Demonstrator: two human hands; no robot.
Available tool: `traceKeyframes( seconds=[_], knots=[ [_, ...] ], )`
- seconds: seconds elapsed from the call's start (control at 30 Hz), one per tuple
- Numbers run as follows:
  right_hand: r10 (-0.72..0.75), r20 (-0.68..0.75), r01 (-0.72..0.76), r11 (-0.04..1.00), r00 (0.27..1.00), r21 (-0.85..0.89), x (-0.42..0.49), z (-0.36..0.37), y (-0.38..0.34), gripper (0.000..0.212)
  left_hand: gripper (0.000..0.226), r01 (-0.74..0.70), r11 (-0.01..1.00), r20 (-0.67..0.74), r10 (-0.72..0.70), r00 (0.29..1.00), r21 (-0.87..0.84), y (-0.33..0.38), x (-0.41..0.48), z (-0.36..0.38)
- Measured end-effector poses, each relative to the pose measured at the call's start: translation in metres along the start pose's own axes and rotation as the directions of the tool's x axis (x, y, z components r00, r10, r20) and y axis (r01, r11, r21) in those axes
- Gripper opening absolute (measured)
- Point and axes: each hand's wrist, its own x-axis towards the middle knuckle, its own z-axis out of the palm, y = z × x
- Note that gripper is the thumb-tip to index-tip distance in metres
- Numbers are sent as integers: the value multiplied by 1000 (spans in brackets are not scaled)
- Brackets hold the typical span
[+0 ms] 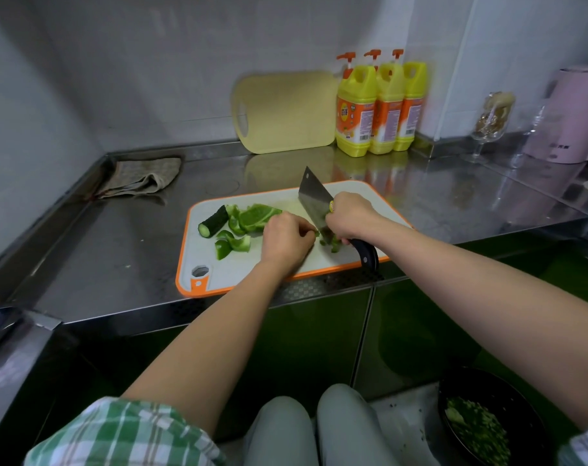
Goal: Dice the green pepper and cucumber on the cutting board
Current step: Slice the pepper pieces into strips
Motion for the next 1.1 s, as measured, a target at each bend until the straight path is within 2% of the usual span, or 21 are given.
traceKeyframes(
  seconds=[0.07, 0.17, 0.3, 0.43, 0.57, 0.7, 0.83, 1.1],
  knots=[
    [9, -21, -9, 1000, 1000, 7, -1, -3, 4, 24, 17, -2, 1000, 7, 2, 1000, 2, 0, -1, -1],
    [3, 34, -3, 1000, 999, 14, -5, -14, 5, 14, 13, 13, 1000, -16, -13, 1000, -10, -1, -1, 0],
    [-32, 89, 33, 999, 996, -11, -11, -19, 2, 26, 10, 54, 998, -40, -55, 998, -22, -1, 0, 1],
    [-31, 110, 39, 997, 993, -69, -11, -11, -2, 18, 9, 63, 998, -48, -63, 997, -17, -1, 1, 3],
    [-30, 79, 37, 996, 996, -81, -6, -2, -4, 12, 10, 63, 998, -45, -65, 997, -28, -3, 3, 4],
    [-29, 17, 29, 999, 999, -21, 2, 3, -4, 20, 9, 45, 999, -41, -46, 998, -30, -5, 4, 3],
    [-18, -28, 19, 999, 999, 31, 7, -2, 5, 20, 8, 52, 997, -43, -54, 998, -51, -5, 4, 5],
    [-32, 103, 33, 999, 994, -9, -6, -15, 2, 25, 11, 106, 991, -75, -112, 991, -75, -2, 5, 9]
  ],
)
